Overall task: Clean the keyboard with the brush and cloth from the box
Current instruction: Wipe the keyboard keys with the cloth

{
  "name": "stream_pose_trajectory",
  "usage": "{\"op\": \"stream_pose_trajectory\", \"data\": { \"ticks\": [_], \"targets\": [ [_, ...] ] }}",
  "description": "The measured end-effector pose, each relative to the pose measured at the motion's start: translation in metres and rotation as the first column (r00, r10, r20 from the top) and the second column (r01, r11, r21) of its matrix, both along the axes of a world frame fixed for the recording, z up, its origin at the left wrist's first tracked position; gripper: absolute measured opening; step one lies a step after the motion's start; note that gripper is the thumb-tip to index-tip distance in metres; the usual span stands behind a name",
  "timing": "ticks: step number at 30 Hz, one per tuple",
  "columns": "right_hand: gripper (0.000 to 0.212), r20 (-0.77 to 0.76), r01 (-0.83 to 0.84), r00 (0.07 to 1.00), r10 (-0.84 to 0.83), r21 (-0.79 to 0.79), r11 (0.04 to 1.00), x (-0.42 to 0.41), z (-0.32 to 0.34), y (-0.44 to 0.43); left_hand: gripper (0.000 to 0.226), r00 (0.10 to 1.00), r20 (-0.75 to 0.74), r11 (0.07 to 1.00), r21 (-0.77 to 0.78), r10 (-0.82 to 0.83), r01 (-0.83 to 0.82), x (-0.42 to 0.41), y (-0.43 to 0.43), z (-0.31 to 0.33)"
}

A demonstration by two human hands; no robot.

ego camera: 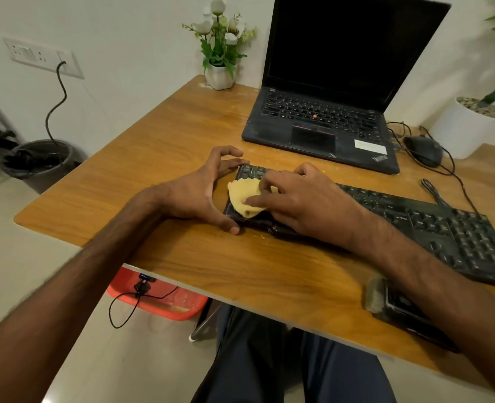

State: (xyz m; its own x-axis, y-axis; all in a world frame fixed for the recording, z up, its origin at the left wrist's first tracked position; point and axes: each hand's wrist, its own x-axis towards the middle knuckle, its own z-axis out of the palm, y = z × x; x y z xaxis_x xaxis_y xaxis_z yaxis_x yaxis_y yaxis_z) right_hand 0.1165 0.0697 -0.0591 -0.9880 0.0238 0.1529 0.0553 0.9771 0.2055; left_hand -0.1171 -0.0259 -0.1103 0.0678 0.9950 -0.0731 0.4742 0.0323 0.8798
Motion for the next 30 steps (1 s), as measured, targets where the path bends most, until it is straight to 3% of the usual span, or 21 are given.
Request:
{"op": "stream_pose_trajectory", "data": {
  "ticks": [3,6,11,19,23,27,30],
  "targets": [
    [0.042,-0.061,0.048,0.997,-0.051,-0.041,0.998,0.005,-0.006,-0.001,0.132,1.0,0.01,1.0,0.004,-0.001,0.001,0.001,-0.001,0.001],
    [0.038,-0.108,-0.03,0.994,0.022,-0.075,0.997,-0.004,-0.016,-0.017,0.134,1.0,0.013,1.0,0.013,-0.011,0.01,0.002,-0.001,0.0],
    [0.027,-0.109,-0.138,0.984,0.144,0.06,0.989,-0.025,-0.013,-0.024,0.135,1.0,0.017,0.999,0.029,-0.022,0.022,0.001,-0.002,-0.001],
    [0.04,-0.028,-0.192,0.98,0.197,0.115,0.975,0.017,-0.008,-0.009,0.127,0.999,-0.004,0.999,0.008,-0.034,0.034,0.001,0.0,-0.004],
    [0.034,-0.101,-0.062,0.994,0.05,-0.122,0.991,0.005,-0.014,-0.012,0.127,0.998,-0.008,0.998,0.007,-0.059,0.059,0.004,0.0,-0.002],
    [0.027,-0.235,-0.032,0.968,-0.09,-0.47,0.882,-0.002,-0.004,-0.007,0.118,0.999,0.023,0.999,0.024,-0.037,0.037,0.006,-0.004,0.0],
    [0.024,-0.378,-0.066,0.919,-0.113,-0.43,0.9,0.02,0.005,-0.001,0.117,0.998,0.045,0.999,0.014,-0.035,0.034,0.005,-0.004,0.0]
  ]
}}
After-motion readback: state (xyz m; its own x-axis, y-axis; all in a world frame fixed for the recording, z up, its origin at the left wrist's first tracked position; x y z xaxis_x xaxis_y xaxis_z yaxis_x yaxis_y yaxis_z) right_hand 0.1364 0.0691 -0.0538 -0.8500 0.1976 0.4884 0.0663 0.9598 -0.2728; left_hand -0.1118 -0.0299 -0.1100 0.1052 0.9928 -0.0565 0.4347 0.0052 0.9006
